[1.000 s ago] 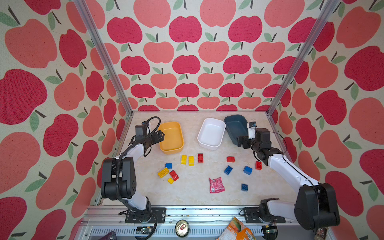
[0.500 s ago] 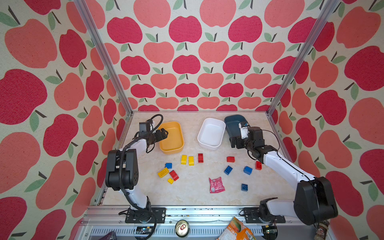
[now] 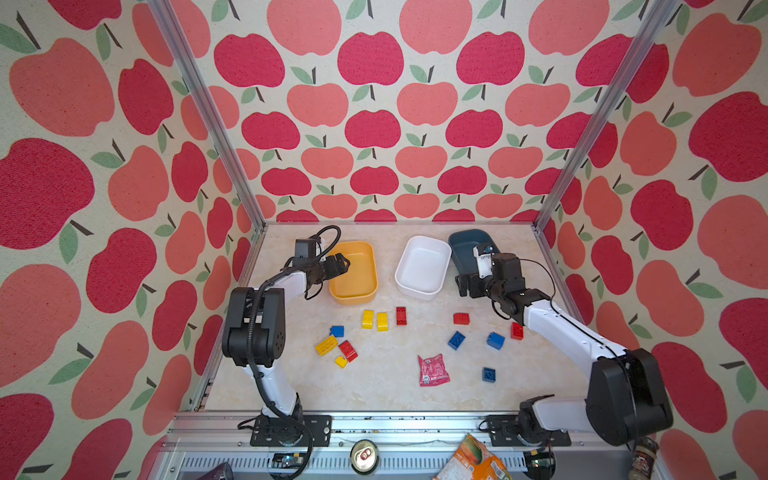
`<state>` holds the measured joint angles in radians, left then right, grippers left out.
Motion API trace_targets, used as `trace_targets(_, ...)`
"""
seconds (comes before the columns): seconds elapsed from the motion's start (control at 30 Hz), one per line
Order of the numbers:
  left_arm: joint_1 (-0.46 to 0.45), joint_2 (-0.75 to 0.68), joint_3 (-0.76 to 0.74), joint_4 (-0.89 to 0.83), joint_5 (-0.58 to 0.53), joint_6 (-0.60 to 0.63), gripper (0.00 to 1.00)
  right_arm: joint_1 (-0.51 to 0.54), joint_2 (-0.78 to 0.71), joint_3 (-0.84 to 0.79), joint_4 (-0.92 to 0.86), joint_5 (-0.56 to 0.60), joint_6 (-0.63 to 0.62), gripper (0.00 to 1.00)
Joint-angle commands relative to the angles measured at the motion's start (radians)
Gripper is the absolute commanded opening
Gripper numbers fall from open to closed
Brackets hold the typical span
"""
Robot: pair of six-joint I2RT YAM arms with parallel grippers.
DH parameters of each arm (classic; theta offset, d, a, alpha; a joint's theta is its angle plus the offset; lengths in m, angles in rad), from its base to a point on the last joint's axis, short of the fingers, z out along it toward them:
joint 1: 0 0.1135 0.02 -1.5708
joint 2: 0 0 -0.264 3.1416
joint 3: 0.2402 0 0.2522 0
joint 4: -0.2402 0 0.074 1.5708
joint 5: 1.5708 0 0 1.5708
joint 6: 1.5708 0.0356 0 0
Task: Sort the legos into containers by color
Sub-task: 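Move the right gripper over the white bin while the left hovers by yellow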
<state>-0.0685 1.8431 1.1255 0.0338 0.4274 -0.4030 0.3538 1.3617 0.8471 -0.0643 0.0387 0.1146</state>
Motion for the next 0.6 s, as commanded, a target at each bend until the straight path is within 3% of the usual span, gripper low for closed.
trace_targets(0.0, -0.018, 0.041, 0.055, 0.000, 0.007, -0.009, 0.87, 0.011, 0.024, 0.029, -0.028, -0.016, 0.019, 0.99)
trace_targets(0.2, -0.047, 0.070, 0.083, -0.002, 0.006, -0.022, 0.86, 0.012, 0.094, 0.088, -0.061, -0.044, 0.025, 0.99)
trace_targets(0.43, -0.059, 0.062, 0.065, 0.017, 0.005, -0.056, 0.85, 0.023, 0.266, 0.274, -0.176, -0.087, 0.074, 0.99)
trace_targets(0.57, -0.053, 0.040, 0.042, 0.026, -0.009, -0.062, 0.85, 0.029, 0.361, 0.356, -0.221, -0.119, 0.130, 0.88)
